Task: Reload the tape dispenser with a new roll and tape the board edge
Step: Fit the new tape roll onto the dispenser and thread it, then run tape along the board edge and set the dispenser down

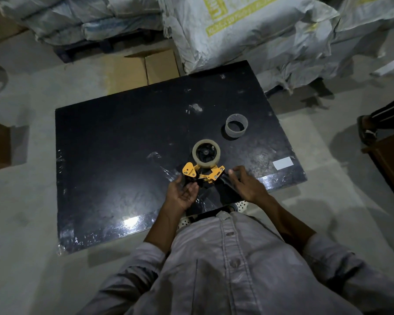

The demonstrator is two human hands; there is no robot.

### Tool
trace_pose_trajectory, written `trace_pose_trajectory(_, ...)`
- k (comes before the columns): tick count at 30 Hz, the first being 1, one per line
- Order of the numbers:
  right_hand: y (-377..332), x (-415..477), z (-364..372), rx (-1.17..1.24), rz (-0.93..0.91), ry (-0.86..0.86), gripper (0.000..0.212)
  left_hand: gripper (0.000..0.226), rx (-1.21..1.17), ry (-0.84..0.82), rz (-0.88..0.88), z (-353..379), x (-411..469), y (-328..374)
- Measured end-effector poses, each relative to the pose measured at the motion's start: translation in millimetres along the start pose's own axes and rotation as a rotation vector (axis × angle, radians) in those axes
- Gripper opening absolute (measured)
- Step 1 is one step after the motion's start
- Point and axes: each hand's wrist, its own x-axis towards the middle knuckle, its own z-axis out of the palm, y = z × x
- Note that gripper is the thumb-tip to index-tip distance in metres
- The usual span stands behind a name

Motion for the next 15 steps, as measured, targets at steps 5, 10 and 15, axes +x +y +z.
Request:
trace_pose_trajectory(5,-7,16,1,0.027,-0.026,-0.029,0.091,0.03,0.029,0.055,0.048,4,4,-1)
trace_pose_trajectory(10,-17,33,4,0.223,0.036,-0.143,0.085,0.018,0.114,0.055,0.02,3,-4,-1)
trace_pose_trajectory(15,-22,45,-13,0.51,0.228,-0.448,0.107,0.023,0.421,0.116,0.067,0,-7,4)
